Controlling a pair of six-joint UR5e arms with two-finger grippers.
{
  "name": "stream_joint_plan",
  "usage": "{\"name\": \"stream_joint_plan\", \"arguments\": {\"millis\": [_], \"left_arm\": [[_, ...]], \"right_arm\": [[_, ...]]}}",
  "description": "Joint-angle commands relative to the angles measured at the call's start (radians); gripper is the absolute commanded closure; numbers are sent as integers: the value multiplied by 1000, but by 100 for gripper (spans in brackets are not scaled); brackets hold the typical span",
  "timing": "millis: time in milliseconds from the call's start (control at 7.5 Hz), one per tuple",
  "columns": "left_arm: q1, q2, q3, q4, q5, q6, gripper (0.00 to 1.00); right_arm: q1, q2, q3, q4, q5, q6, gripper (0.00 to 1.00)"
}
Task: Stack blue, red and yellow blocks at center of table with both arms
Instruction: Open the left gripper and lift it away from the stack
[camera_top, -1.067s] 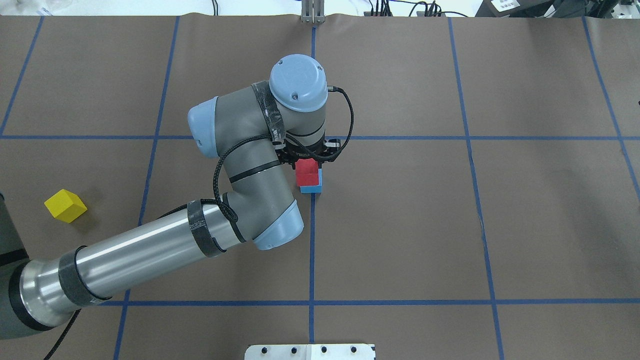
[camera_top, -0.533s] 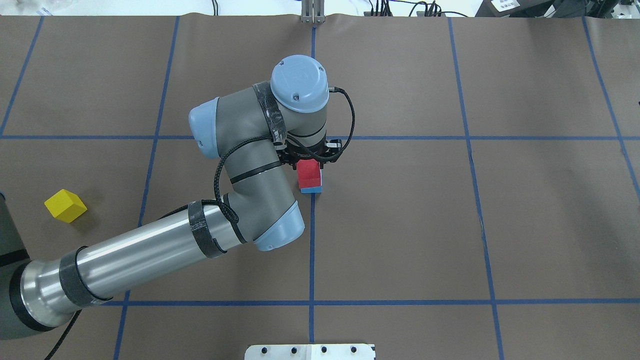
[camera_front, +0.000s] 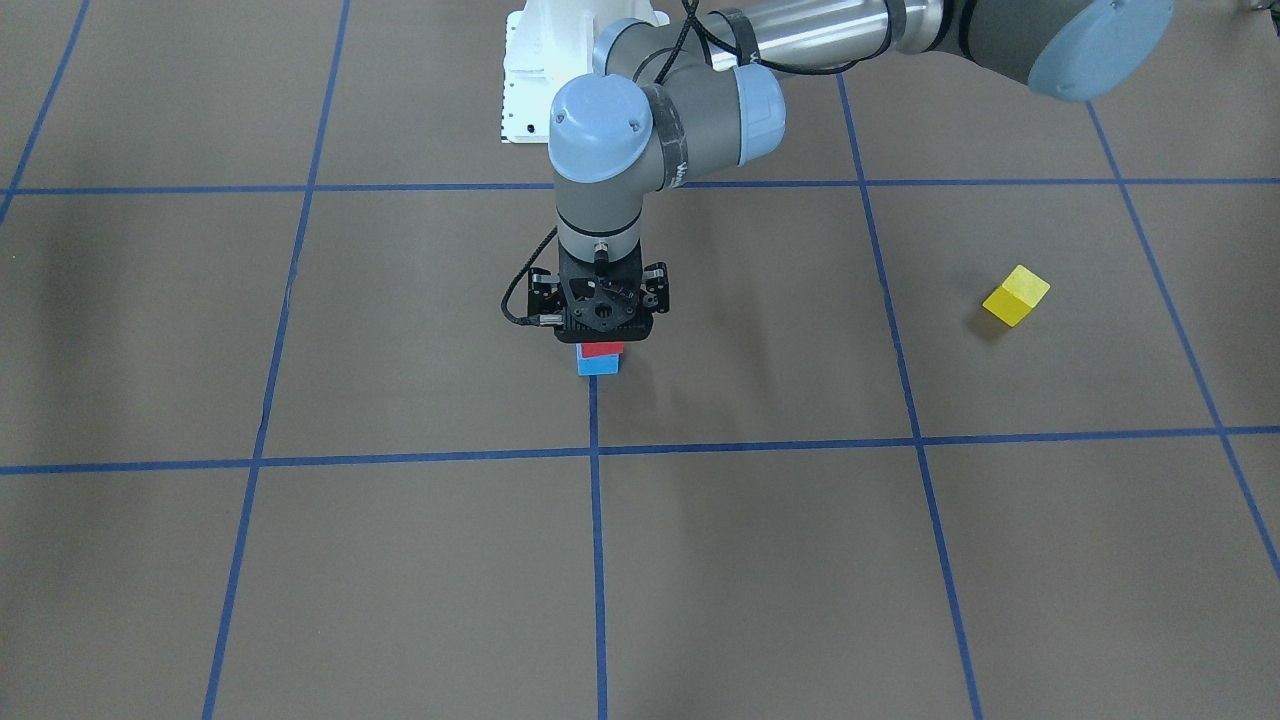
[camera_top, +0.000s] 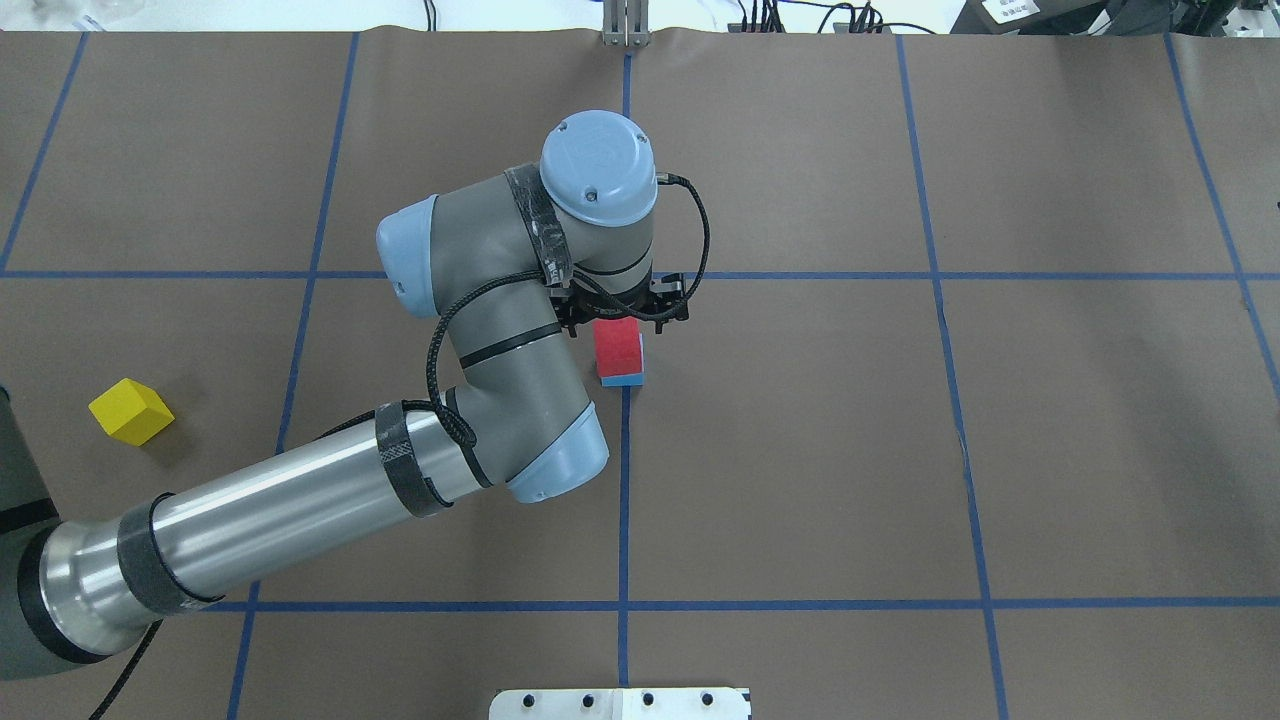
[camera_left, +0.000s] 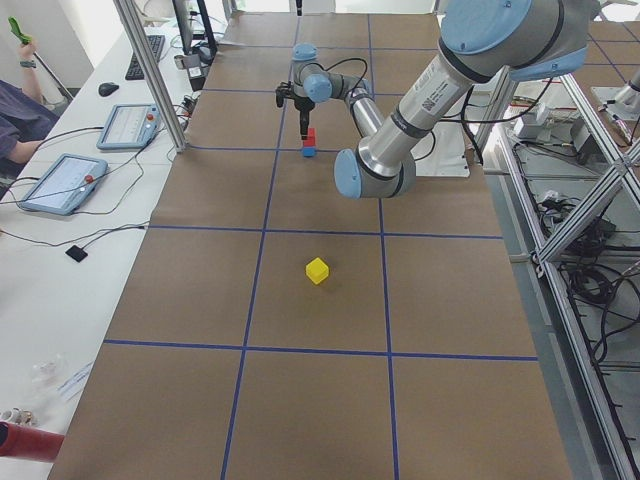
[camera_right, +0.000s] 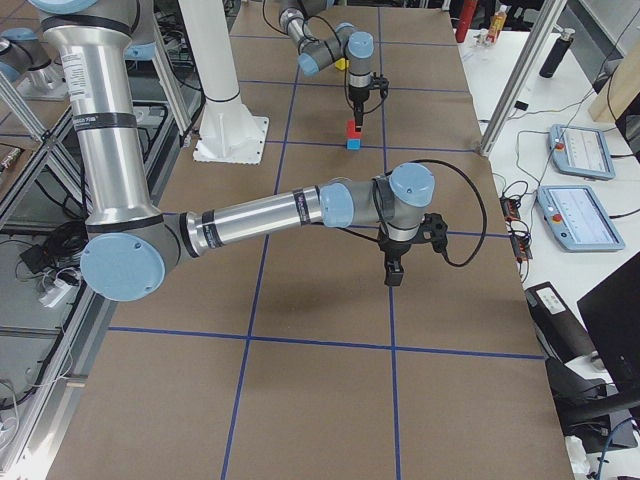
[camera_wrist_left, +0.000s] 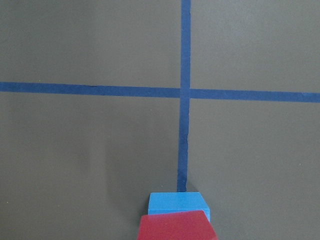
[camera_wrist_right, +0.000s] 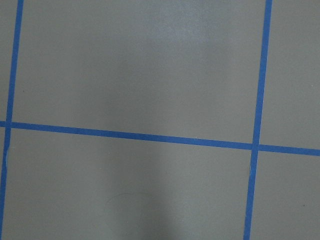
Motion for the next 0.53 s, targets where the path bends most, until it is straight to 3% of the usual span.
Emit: {"name": "stream_joint_plan", "arguments": {"millis": [0, 133, 400], "left_arm": [[-38, 16, -183, 188, -5, 110, 1], [-72, 100, -326, 287, -2, 225, 1], [-197, 467, -579, 271, -6, 495, 1]], "right_arm": [[1, 0, 0, 0, 0, 0, 0], [3, 0, 0, 0, 2, 0, 0], [3, 0, 3, 0, 2, 1, 0]]}}
